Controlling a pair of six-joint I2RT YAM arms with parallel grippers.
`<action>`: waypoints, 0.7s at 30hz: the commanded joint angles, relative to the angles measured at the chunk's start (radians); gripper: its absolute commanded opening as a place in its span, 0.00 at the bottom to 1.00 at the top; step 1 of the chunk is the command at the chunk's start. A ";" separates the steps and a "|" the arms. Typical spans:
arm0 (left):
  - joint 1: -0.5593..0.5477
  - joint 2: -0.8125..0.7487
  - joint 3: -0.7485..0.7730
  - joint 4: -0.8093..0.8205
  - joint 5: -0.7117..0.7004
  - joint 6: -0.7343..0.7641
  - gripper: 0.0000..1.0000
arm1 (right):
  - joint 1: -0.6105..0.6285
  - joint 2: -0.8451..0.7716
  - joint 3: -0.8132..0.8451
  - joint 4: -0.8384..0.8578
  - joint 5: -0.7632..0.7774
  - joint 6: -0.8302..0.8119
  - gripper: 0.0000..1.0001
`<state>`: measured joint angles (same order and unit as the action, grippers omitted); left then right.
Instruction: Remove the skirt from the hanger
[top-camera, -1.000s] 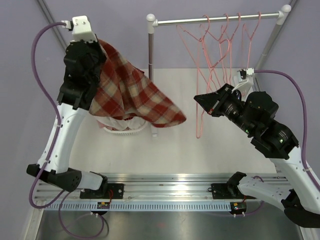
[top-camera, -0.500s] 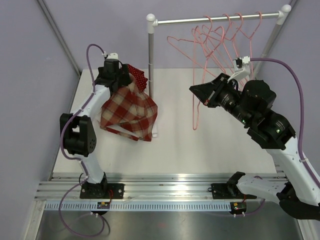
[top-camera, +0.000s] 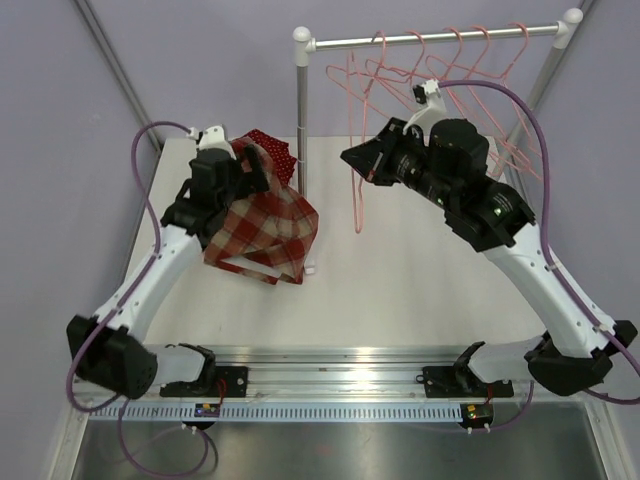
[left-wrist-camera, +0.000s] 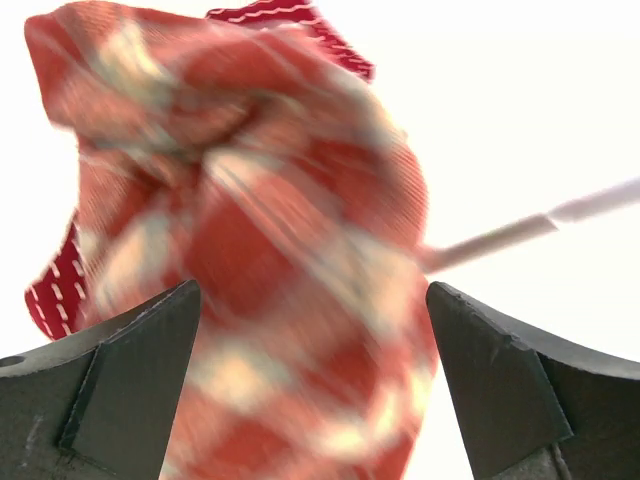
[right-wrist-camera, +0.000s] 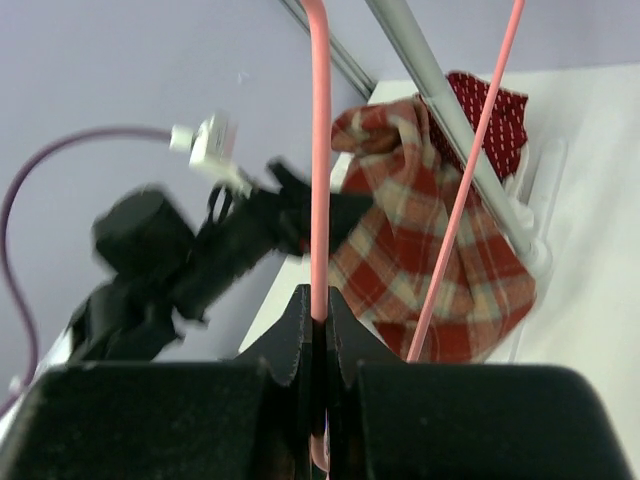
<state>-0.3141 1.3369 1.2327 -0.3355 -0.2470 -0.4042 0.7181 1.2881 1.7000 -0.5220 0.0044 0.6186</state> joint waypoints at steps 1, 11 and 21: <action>-0.069 -0.148 -0.128 0.049 -0.028 -0.045 0.99 | -0.003 0.097 0.175 0.047 -0.011 -0.094 0.00; -0.322 -0.430 -0.363 0.018 -0.133 -0.113 0.99 | -0.213 0.306 0.253 0.123 -0.222 -0.007 0.00; -0.440 -0.455 -0.351 -0.002 -0.192 -0.143 0.99 | -0.217 0.231 0.046 0.197 -0.294 0.078 0.00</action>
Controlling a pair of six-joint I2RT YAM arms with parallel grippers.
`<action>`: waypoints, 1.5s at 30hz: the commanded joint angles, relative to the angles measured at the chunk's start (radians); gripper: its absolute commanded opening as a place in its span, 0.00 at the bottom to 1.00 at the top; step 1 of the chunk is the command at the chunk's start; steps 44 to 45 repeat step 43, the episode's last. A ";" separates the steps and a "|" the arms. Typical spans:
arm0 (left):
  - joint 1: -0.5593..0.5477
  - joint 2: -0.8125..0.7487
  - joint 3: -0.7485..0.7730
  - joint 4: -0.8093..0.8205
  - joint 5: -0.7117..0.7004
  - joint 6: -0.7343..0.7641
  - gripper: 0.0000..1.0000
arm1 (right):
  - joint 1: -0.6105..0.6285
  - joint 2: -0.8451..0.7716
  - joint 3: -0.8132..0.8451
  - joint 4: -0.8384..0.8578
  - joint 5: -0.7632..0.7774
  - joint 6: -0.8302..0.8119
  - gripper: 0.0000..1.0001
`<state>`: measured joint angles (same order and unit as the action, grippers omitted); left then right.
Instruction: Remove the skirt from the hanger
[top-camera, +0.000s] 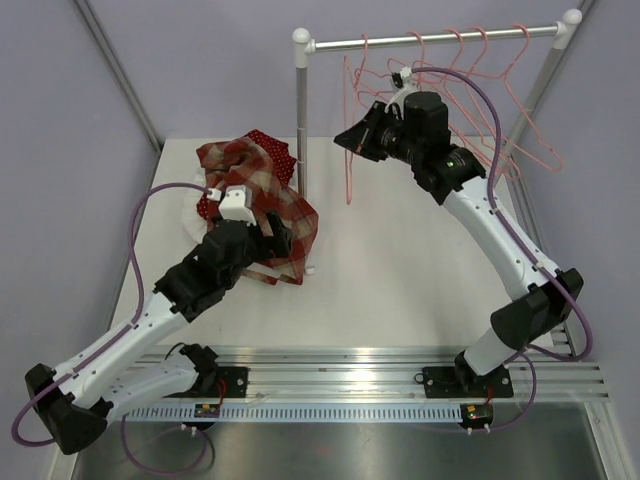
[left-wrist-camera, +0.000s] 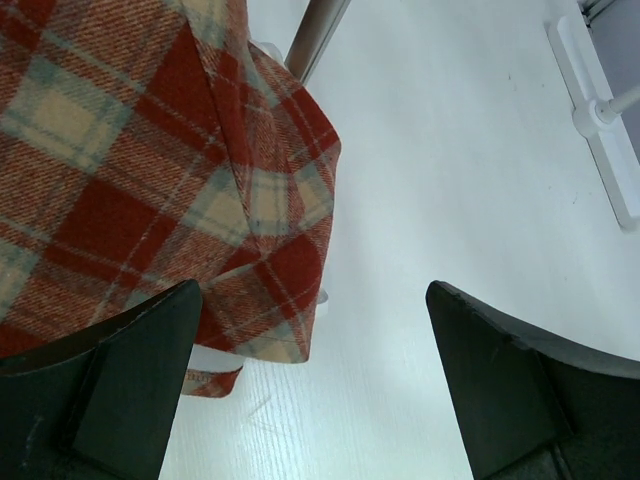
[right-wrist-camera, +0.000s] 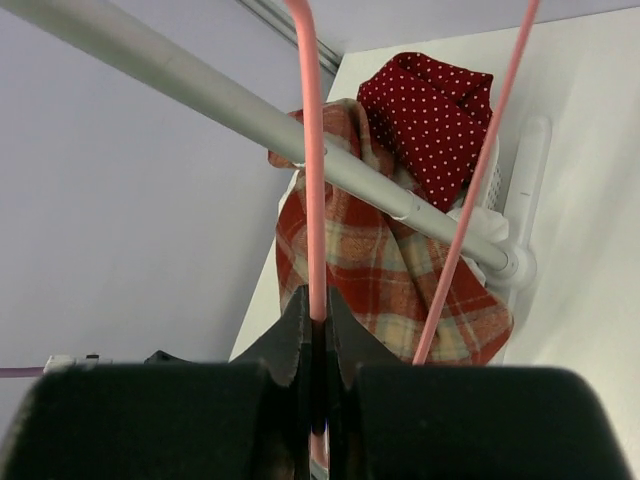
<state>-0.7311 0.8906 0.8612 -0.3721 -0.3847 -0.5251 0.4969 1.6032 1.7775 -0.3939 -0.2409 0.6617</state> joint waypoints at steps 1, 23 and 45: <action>-0.031 -0.002 0.025 0.033 -0.060 -0.023 0.99 | 0.005 -0.098 -0.039 0.063 -0.052 0.035 0.00; -0.185 -0.163 0.334 -0.205 0.093 0.100 0.99 | 0.005 -0.767 -0.210 -0.488 0.426 -0.313 0.99; -0.185 -0.472 0.257 -0.232 -0.002 0.185 0.99 | 0.003 -1.292 -0.348 -0.549 0.393 -0.418 0.99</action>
